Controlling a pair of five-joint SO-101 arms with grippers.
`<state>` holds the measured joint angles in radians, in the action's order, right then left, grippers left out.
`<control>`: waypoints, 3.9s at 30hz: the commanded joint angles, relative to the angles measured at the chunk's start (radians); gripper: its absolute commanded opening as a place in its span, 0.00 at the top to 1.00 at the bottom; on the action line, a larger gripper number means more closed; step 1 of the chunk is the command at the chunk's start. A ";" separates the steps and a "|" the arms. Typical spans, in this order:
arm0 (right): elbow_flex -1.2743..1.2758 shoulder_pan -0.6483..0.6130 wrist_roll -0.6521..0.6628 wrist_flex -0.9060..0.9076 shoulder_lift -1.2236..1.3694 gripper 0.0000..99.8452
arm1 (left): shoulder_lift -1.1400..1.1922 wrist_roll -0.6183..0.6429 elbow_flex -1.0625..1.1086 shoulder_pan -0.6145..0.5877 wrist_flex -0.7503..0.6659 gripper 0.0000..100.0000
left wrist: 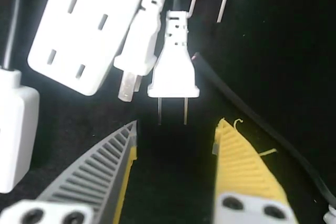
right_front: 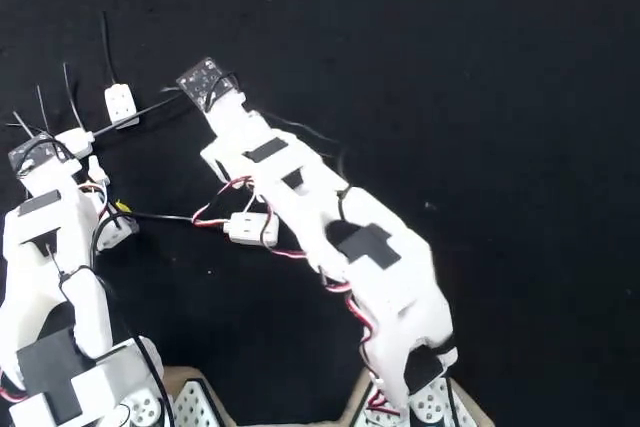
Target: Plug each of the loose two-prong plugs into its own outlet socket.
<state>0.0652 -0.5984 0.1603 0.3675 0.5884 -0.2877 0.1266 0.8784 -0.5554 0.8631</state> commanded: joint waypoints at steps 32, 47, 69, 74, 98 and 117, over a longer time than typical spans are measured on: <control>0.773 0.359 0.133 0.336 -1.063 0.99 | -0.035 0.008 -0.007 -0.005 -0.008 0.76; 1.029 0.331 0.262 0.437 -1.147 0.86 | -0.034 0.006 -0.002 0.031 -0.008 0.76; 1.113 0.338 0.379 0.371 -1.096 0.89 | -0.034 0.002 -0.002 0.031 -0.008 0.76; 1.029 0.339 0.377 0.402 -0.970 0.79 | -0.034 0.002 -0.002 0.031 -0.008 0.76; 0.771 0.319 0.344 0.686 -1.325 0.99 | -0.044 0.008 -0.054 0.079 -0.032 0.76; 1.168 0.091 0.011 -0.014 -1.442 0.99 | -0.107 0.060 -0.202 0.372 0.028 0.76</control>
<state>1.2129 -0.4833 0.1818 0.4181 -0.8002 -0.2938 0.2125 0.6728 -0.2455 0.8876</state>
